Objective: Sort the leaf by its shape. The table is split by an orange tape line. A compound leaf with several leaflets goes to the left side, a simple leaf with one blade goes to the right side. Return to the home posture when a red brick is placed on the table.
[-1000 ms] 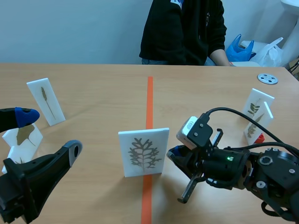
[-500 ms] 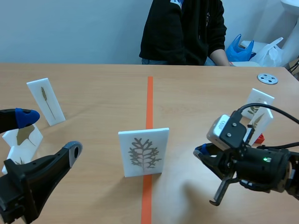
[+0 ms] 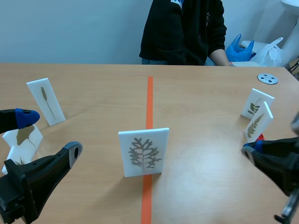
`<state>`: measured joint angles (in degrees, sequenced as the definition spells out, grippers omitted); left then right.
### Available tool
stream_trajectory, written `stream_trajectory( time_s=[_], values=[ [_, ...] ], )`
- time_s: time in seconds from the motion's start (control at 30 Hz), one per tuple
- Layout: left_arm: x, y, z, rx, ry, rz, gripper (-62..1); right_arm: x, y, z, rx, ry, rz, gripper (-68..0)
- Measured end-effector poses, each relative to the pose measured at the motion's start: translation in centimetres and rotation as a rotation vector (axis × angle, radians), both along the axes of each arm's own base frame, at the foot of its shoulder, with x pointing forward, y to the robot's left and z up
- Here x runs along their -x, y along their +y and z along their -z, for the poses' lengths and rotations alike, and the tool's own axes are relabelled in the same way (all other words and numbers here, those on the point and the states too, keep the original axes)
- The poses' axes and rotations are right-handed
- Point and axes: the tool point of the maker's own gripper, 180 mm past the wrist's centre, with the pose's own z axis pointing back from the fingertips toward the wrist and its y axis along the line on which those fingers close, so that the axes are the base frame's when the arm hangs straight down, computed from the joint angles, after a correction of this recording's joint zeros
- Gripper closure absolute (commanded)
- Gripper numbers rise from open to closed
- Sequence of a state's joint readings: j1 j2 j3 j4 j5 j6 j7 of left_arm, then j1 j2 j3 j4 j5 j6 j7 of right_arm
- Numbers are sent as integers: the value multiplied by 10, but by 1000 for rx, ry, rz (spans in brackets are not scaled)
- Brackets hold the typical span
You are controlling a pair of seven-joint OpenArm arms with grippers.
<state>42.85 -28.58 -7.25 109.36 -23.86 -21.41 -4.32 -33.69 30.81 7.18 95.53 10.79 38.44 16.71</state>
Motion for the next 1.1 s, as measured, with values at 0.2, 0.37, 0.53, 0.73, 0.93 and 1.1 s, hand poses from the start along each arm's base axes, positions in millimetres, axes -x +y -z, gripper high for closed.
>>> stream_trajectory(
  time_s=[0.2, 0.37, 0.53, 0.73, 0.93, 1.1],
  values=[
    [0, 0, 0, 0, 0, 0, -623, 5, -53, -21, -8, -16, 175, -10],
    [0, 0, 0, 0, 0, 0, -623, 3, -74, -26, 1, -20, 256, -265],
    [0, 0, 0, 0, 0, 0, -623, -4, -71, -34, -41, -46, 261, -533],
    [0, 0, 0, 0, 0, 0, -623, -9, -61, -34, -49, -45, 227, -679],
    [0, 0, 2, -8, 11, 0, -623, -12, -16, -23, -65, -8, 64, -679],
    [0, 0, 2, -8, 11, 0, -623, -17, 19, -15, -51, -5, -45, -679]
  ],
)
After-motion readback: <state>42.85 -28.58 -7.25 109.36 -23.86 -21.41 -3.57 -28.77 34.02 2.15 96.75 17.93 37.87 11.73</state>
